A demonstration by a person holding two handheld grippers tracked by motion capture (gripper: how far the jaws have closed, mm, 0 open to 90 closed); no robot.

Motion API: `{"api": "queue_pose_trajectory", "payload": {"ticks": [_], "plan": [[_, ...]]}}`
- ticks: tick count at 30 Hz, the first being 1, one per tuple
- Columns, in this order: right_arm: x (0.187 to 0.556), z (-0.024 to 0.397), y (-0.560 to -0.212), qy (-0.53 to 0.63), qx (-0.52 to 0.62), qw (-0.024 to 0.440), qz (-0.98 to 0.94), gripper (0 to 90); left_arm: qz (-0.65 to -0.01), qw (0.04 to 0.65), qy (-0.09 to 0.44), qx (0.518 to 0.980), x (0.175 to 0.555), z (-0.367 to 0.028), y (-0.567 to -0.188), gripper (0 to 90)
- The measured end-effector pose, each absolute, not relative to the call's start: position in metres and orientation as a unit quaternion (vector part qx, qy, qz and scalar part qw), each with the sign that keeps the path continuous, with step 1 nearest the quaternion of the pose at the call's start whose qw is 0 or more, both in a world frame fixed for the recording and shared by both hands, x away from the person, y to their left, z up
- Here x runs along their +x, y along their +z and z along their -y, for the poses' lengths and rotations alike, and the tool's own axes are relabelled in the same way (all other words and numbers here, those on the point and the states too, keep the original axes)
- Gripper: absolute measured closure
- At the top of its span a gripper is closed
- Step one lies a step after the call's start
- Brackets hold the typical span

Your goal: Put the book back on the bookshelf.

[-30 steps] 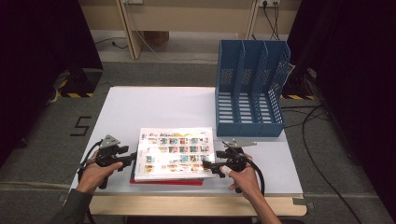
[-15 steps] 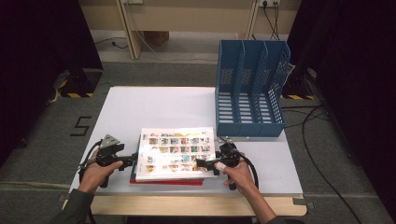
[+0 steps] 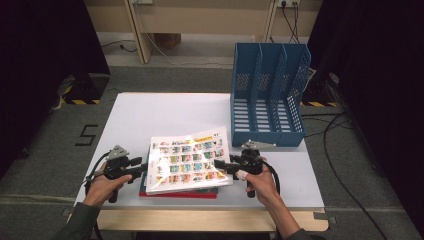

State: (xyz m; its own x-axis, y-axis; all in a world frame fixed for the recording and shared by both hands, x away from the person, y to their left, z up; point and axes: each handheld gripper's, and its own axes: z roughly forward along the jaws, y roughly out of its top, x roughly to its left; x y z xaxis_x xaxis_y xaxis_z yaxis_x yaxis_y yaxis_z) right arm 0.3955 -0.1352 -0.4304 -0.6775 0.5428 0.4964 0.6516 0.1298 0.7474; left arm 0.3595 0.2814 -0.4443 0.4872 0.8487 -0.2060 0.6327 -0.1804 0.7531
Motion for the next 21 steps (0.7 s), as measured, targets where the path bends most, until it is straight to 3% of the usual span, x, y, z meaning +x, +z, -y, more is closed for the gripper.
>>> {"api": "queue_pose_trajectory", "payload": {"ticks": [2,3,6,18,21], "plan": [[0.401,0.137,-0.436,-0.546,-0.399,0.1,0.73,56.4,-0.478,0.415,0.133,0.762,0.358,-0.278,-0.444,64.0],[0.401,0.137,-0.436,-0.542,-0.397,0.102,0.733,56.7,-0.473,0.41,0.143,0.767,0.358,-0.277,-0.443,63.9],[0.402,0.139,-0.432,-0.53,-0.397,0.115,0.74,59.1,-0.473,0.398,0.157,0.77,0.36,-0.277,-0.443,48.2],[0.414,0.147,-0.375,-0.48,-0.384,0.097,0.783,67.3,-0.463,0.423,0.151,0.764,0.358,-0.26,-0.45,35.1],[0.418,0.151,-0.358,-0.47,-0.371,0.086,0.796,70.0,-0.448,0.422,0.147,0.775,0.358,-0.255,-0.452,15.2]]}}
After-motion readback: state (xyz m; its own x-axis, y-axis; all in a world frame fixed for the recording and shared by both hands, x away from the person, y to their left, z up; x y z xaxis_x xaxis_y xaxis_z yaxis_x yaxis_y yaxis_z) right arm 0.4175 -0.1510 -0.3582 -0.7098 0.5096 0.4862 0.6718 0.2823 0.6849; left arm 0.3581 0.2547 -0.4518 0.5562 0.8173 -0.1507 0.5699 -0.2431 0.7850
